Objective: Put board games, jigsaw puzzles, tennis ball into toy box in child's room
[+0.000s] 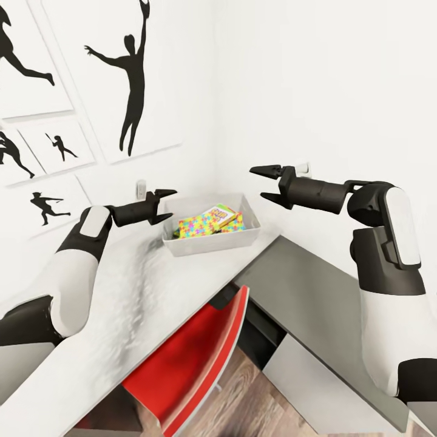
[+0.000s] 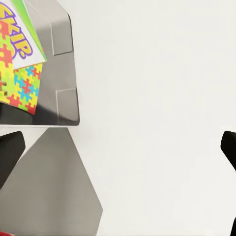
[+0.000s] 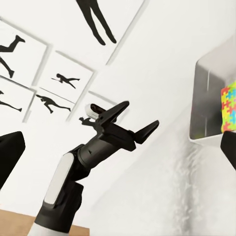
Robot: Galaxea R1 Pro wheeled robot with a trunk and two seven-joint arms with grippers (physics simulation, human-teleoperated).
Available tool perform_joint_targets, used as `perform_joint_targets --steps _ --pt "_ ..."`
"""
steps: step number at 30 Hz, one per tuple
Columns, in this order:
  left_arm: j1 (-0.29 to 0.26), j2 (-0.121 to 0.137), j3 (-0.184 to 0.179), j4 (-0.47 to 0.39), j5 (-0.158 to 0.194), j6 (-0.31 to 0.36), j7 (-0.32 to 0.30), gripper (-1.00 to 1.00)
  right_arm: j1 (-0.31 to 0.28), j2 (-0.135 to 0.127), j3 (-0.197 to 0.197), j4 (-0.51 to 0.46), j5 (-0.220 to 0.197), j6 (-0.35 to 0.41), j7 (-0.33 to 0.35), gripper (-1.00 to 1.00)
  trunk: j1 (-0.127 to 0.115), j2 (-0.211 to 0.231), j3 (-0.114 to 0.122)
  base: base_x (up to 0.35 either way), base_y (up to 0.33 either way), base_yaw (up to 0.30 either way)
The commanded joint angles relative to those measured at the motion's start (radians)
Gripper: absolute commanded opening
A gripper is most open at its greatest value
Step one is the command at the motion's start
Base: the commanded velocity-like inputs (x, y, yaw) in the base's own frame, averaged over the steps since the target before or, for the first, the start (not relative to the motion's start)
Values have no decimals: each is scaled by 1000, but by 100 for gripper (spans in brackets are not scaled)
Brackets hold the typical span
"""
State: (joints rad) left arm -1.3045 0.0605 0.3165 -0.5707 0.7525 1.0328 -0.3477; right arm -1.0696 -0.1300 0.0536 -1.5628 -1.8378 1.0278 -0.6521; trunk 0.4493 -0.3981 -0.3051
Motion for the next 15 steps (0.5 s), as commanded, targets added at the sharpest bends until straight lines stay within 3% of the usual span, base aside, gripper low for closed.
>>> perform_joint_targets --steps 1,8,15 --pt "2 2 5 -1 -11 7 -12 100 -1 0 1 0 -9 0 -10 100 1 -2 0 0 0 -86" --pt "29 28 0 -5 -11 12 -56 100 -1 3 6 0 -8 0 -11 100 1 -2 11 -15 1 -86" --pt "41 62 -32 -6 -12 14 -98 100 -1 4 11 0 -8 -2 -12 100 1 -2 22 -179 59 -86"
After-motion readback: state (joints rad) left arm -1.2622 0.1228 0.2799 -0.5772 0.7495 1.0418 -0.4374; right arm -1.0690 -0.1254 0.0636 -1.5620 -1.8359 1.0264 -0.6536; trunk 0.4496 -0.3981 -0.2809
